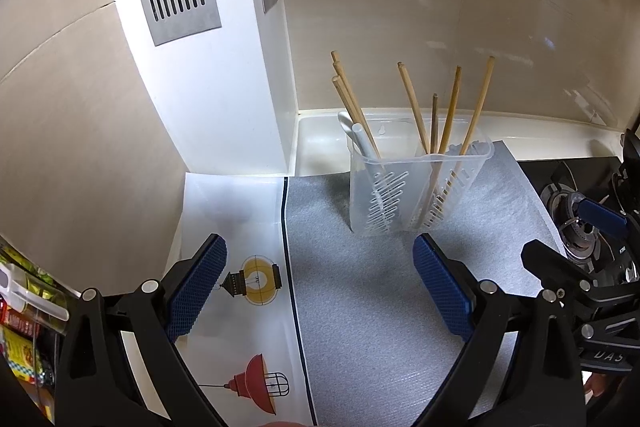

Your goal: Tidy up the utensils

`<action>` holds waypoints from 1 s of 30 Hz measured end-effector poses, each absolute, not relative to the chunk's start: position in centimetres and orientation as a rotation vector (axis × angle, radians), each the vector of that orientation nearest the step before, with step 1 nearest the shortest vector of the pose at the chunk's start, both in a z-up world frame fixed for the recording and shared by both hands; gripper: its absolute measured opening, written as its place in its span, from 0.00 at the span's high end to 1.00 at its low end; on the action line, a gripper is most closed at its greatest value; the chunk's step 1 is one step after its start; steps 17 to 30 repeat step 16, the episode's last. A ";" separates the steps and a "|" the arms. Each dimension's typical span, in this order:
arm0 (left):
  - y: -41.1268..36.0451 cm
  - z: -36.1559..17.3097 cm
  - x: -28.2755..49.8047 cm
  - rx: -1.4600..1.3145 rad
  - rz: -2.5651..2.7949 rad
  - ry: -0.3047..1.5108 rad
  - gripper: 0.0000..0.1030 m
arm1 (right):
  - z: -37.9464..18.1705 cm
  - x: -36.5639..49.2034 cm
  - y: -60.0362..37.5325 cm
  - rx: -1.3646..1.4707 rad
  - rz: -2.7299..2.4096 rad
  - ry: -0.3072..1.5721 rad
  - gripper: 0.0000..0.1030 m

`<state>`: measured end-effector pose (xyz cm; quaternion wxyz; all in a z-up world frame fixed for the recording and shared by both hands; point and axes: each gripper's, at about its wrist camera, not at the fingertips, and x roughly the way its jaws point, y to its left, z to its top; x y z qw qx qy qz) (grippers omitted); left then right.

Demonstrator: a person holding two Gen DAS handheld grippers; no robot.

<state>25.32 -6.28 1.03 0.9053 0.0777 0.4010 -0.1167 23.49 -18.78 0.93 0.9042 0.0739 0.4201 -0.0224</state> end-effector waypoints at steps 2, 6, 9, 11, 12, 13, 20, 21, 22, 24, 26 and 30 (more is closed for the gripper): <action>-6.3 1.0 25.3 0.162 -0.232 0.828 0.11 | 0.9 23.5 -18.8 0.155 -0.046 0.869 0.05; -6.1 0.9 25.4 0.145 -0.227 0.835 0.11 | 0.8 23.5 -18.7 0.155 -0.046 0.872 0.05; -6.1 0.9 25.5 0.149 -0.228 0.837 0.11 | 0.8 23.4 -18.7 0.156 -0.045 0.870 0.05; -6.2 0.8 25.6 0.156 -0.236 0.841 0.11 | 0.8 23.4 -18.7 0.157 -0.043 0.870 0.05; -6.2 0.8 25.5 0.157 -0.237 0.843 0.11 | 0.7 23.5 -18.7 0.157 -0.042 0.871 0.05; -6.3 0.8 25.5 0.158 -0.240 0.845 0.11 | 0.7 23.5 -18.7 0.155 -0.043 0.872 0.05; -6.3 0.6 25.5 0.160 -0.241 0.851 0.11 | 0.5 23.5 -18.6 0.157 -0.042 0.879 0.05; -6.3 0.6 25.5 0.160 -0.241 0.851 0.11 | 0.5 23.5 -18.6 0.157 -0.042 0.879 0.05; -6.3 0.6 25.5 0.160 -0.241 0.851 0.11 | 0.5 23.5 -18.6 0.157 -0.042 0.879 0.05; -6.3 0.6 25.5 0.160 -0.241 0.851 0.11 | 0.5 23.5 -18.6 0.157 -0.042 0.879 0.05; -6.3 0.6 25.5 0.160 -0.241 0.851 0.11 | 0.5 23.5 -18.6 0.157 -0.042 0.879 0.05; -6.3 0.6 25.5 0.160 -0.241 0.851 0.11 | 0.5 23.5 -18.6 0.157 -0.042 0.879 0.05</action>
